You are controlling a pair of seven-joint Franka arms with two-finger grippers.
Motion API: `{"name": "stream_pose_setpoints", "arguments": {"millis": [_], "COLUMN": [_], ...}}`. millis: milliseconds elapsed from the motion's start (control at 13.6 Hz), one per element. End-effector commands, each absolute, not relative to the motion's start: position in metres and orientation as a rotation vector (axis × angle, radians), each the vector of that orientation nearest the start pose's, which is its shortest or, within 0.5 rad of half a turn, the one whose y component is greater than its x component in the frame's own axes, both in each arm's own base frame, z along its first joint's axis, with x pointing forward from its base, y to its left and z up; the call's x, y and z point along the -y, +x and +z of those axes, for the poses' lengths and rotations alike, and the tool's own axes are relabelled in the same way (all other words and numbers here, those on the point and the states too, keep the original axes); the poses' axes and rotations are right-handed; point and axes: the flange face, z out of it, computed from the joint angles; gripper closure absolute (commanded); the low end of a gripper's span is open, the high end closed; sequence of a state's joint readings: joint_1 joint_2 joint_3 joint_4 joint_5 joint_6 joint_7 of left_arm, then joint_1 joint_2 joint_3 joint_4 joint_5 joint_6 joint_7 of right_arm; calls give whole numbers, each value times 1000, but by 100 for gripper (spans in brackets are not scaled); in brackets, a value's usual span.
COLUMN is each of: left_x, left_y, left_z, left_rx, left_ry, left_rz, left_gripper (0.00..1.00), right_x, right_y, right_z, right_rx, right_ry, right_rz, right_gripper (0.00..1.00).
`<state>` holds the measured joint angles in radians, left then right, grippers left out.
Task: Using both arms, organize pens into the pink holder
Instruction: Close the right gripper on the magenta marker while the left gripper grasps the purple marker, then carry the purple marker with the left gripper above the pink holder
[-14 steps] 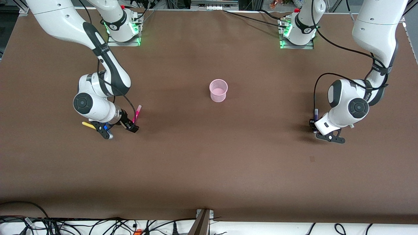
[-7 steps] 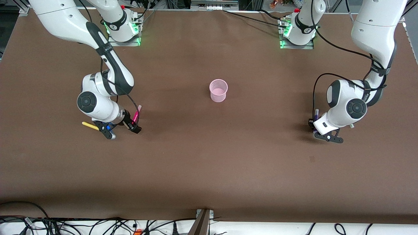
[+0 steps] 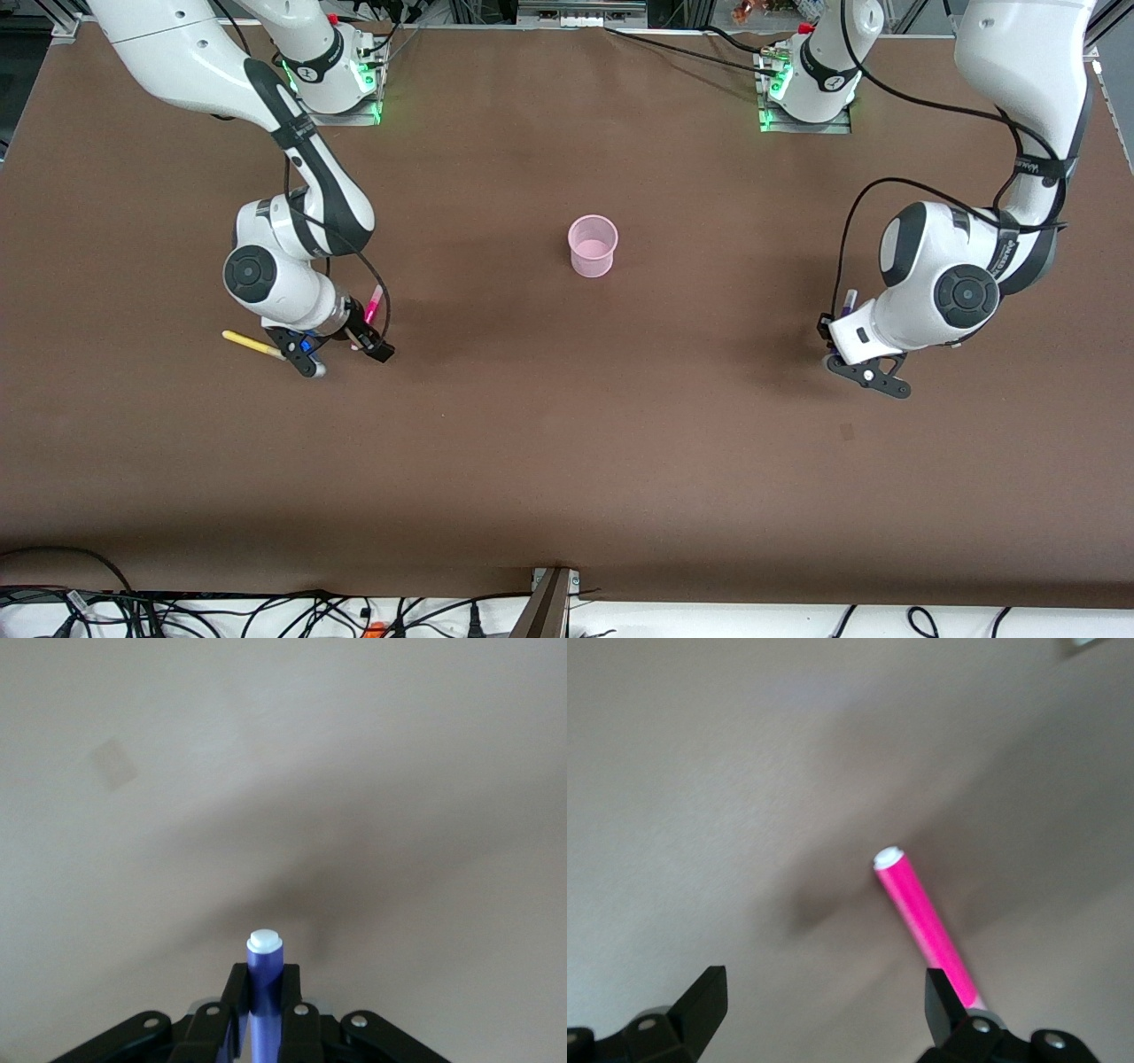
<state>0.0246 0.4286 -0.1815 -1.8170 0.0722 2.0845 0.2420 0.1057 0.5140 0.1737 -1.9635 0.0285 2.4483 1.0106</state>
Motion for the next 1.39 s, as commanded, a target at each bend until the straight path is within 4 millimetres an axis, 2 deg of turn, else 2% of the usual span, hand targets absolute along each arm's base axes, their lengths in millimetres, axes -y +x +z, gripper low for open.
{"name": "stream_pose_setpoints", "arguments": {"millis": [0,147,220,366,586,659,733,806,953,1099,1172,1246,1319], "left_x": [134,180,202,256,326,347,364,375,384,402,403,402,400], "left_y": [616,601,594,572,539,530,526,524,517,502,497,498,502], "left_z": [317,325,334,345,362,368,371,371,357,342,333,326,313], "left_rx": [-813,-885,-962,-1353,-1687,-1837,-2017,-2110,-2196,-2247,-2250,-2294,-2346], "left_ry": [-3246,-3418,-3451,-3441,-3473,-3418,-3328,-3267,-3166,-3102,-3068,-3005,-2956], "left_rz": [363,431,439,431,409,296,106,-31,-219,-358,-409,-481,-521], "left_gripper": [100,100,100,100,100,100,100,100,100,100,100,100,100], "right_x": [-167,-166,-165,-163,-144,-140,-138,-138,-138,-132,-124,-123,-123], "right_y": [589,587,585,578,571,572,574,575,573,572,573,574,573], "right_z": [202,200,198,188,197,197,196,196,191,181,178,177,173], "right_rx": [-1154,-1145,-1146,-1135,-1095,-1093,-1094,-1092,-1079,-984,-956,-955,-954], "right_ry": [-2846,-2857,-2863,-2895,-2966,-2970,-2965,-2958,-2958,-2983,-2989,-2989,-2991], "right_rz": [119,134,149,219,347,344,329,304,291,306,316,318,327], "right_gripper": [1,1,1,1,1,1,1,1,2,12,14,19,20]}}
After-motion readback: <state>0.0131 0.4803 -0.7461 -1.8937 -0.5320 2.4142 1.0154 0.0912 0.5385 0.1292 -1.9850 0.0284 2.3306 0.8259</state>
